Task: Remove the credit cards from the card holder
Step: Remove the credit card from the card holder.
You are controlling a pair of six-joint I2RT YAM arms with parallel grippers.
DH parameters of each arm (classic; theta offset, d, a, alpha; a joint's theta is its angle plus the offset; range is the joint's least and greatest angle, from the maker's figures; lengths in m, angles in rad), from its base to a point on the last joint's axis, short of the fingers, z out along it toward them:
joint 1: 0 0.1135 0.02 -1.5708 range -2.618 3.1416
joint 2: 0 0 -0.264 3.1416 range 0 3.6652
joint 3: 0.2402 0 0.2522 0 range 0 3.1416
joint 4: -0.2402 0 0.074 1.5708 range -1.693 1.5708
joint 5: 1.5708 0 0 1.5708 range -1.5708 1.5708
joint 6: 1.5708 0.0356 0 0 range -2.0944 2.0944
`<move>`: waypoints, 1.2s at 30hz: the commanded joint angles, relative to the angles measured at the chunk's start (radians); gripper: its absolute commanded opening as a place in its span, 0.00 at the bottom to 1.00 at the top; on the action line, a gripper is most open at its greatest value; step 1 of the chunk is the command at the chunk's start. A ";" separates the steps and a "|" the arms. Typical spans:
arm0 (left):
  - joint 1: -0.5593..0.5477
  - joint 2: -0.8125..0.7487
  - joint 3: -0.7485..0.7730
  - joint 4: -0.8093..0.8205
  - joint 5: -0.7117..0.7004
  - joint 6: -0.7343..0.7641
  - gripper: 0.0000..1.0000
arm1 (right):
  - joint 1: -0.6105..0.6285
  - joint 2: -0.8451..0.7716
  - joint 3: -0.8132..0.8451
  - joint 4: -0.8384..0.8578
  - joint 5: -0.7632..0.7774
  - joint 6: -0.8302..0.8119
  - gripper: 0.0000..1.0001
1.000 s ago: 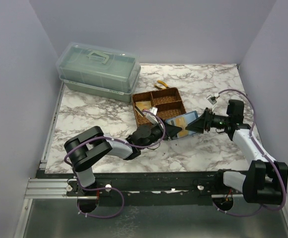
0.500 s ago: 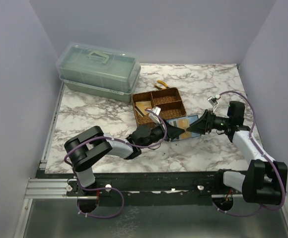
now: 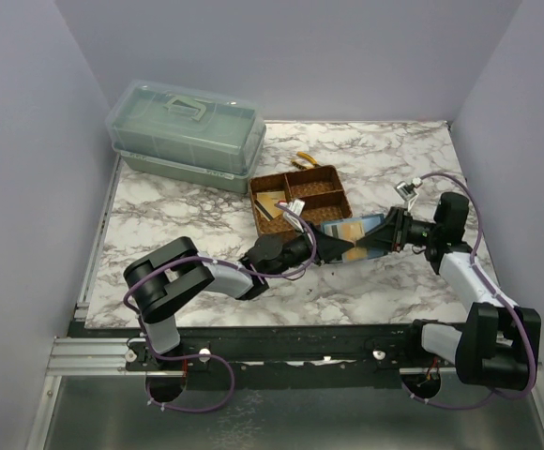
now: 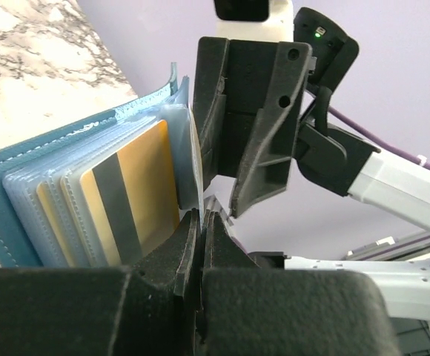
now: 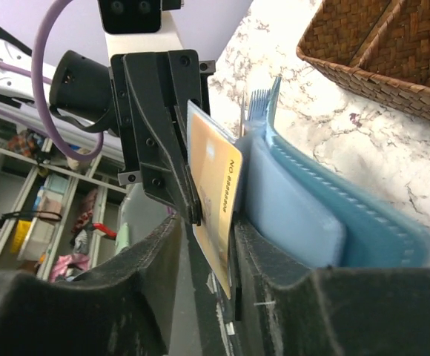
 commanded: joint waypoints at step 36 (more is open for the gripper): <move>0.070 -0.019 -0.131 0.293 0.050 -0.104 0.00 | -0.075 0.004 -0.014 0.107 -0.145 0.087 0.00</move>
